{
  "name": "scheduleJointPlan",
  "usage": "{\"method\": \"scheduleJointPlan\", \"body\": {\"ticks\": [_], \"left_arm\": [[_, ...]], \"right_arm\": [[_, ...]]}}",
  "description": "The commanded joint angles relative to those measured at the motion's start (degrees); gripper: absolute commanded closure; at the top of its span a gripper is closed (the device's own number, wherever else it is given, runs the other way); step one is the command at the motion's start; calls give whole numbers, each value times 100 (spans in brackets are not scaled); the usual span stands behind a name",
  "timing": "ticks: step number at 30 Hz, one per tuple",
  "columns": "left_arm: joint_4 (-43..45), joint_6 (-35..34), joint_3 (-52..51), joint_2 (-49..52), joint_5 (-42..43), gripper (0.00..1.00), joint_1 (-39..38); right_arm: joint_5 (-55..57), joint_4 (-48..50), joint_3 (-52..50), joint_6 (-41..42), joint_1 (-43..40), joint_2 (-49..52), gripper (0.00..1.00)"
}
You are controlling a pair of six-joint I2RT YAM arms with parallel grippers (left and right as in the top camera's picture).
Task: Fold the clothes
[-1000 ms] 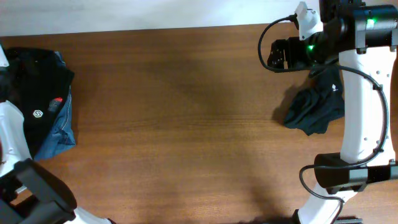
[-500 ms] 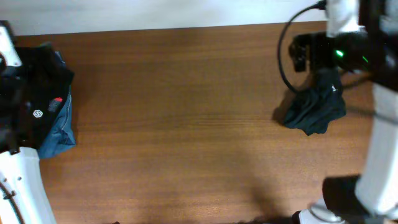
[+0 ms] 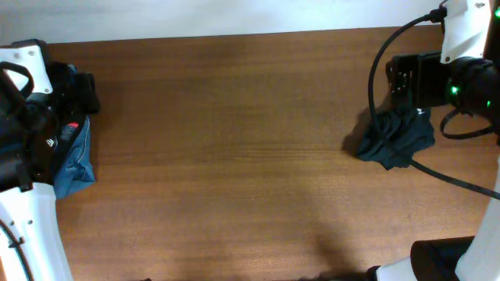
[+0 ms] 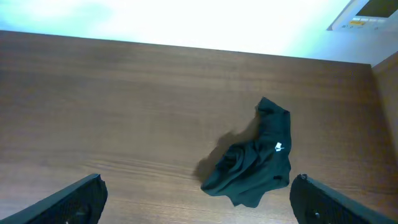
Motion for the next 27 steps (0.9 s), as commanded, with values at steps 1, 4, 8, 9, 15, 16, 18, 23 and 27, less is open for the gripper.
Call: {"method": "scheduleJointPlan", "body": {"ticks": [1, 4, 8, 9, 15, 16, 18, 23, 27], "left_arm": [[-11, -76, 68, -28, 83, 1, -22], [-13, -76, 68, -28, 83, 1, -17], [-13, -76, 68, -28, 83, 1, -17], [-13, -76, 68, -28, 83, 0, -17], [-20, -76, 68, -28, 83, 0, -17], [-22, -76, 68, -28, 83, 1, -17], [-26, -76, 68, -28, 83, 1, -17], [-28, -76, 68, -28, 83, 1, -17], [-33, -76, 68, -28, 83, 1, -17]], "right_arm": [[92, -35, -17, -15, -4, 4, 1], [94, -35, -17, -13, -4, 15, 1], [94, -35, -17, -13, -4, 15, 1], [94, -35, -17, -13, -4, 15, 1], [94, -35, -17, -13, -4, 17, 1], [94, -35, -17, -13, -4, 42, 1], [92, -33, -17, -13, -4, 48, 1], [94, -33, -192, -13, -4, -422, 1], [94, -13, -1676, -13, -4, -1633, 1]]}}
